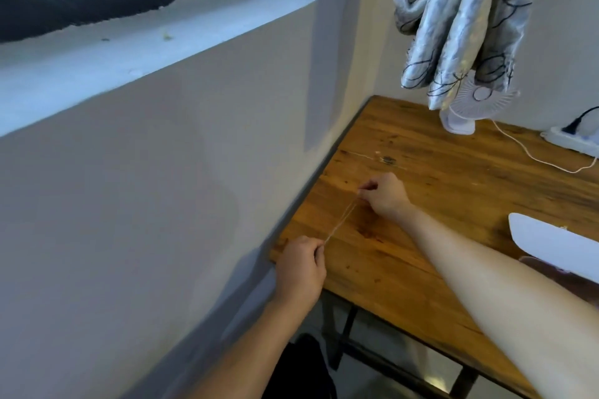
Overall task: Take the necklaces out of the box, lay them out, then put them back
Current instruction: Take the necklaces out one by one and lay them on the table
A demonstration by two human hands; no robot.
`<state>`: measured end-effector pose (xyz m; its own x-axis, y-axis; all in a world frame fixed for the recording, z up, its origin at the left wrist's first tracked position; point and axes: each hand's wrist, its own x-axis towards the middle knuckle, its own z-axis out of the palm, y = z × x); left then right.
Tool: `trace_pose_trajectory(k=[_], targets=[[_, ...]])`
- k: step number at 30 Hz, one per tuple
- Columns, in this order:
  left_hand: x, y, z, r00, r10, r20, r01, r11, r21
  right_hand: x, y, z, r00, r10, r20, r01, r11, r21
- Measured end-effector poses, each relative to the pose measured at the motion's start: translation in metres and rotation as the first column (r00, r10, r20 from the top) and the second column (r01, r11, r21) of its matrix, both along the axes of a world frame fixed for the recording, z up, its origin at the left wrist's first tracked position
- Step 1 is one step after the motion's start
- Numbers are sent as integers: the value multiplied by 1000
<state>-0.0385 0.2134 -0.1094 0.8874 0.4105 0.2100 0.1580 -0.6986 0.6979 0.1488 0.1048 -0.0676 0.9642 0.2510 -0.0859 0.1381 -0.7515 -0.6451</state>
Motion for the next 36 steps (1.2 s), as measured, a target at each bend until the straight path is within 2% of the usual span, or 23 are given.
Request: trace_pose_trajectory(k=[3, 7, 10, 13, 17, 23, 26, 28, 32, 34, 36], targets=[[-6, 3, -8, 999, -10, -48, 19, 981, 192, 4, 14, -15, 996, 82, 32, -76, 984, -164], [-14, 0, -9, 998, 12, -58, 5, 958, 286, 3, 13, -22, 985, 125, 120, -89, 958, -274], [-18, 0, -11, 999, 33, -37, -20, 949, 313, 3, 0, -16, 990, 72, 125, -45, 977, -207], [-24, 1, -3, 991, 63, -117, -23, 949, 314, -5, -26, 0, 992, 27, 125, -12, 993, -120], [-28, -9, 13, 991, 51, -125, -3, 933, 361, -27, -83, 32, 980, 9, 200, 1, 999, -49], [-15, -83, 28, 972, -230, -51, 235, 938, 255, -72, -187, 68, 957, -96, 273, 94, 995, 20], [-8, -126, 27, 938, -346, -35, 346, 919, 187, -90, -234, 71, 958, -161, 237, 168, 986, -11], [-5, -153, 27, 920, -387, -58, 392, 906, 162, -101, -257, 67, 973, -135, 186, 151, 986, -76], [0, -188, 18, 887, -431, -164, 460, 847, 265, -125, -271, 53, 998, 42, 36, -35, 984, -175], [1, -191, 9, 874, -454, -172, 485, 805, 341, -133, -270, 42, 991, 119, -56, -127, 973, -194], [1, -190, 1, 876, -457, -155, 479, 786, 391, -138, -268, 32, 976, 195, -101, -216, 931, -295]])
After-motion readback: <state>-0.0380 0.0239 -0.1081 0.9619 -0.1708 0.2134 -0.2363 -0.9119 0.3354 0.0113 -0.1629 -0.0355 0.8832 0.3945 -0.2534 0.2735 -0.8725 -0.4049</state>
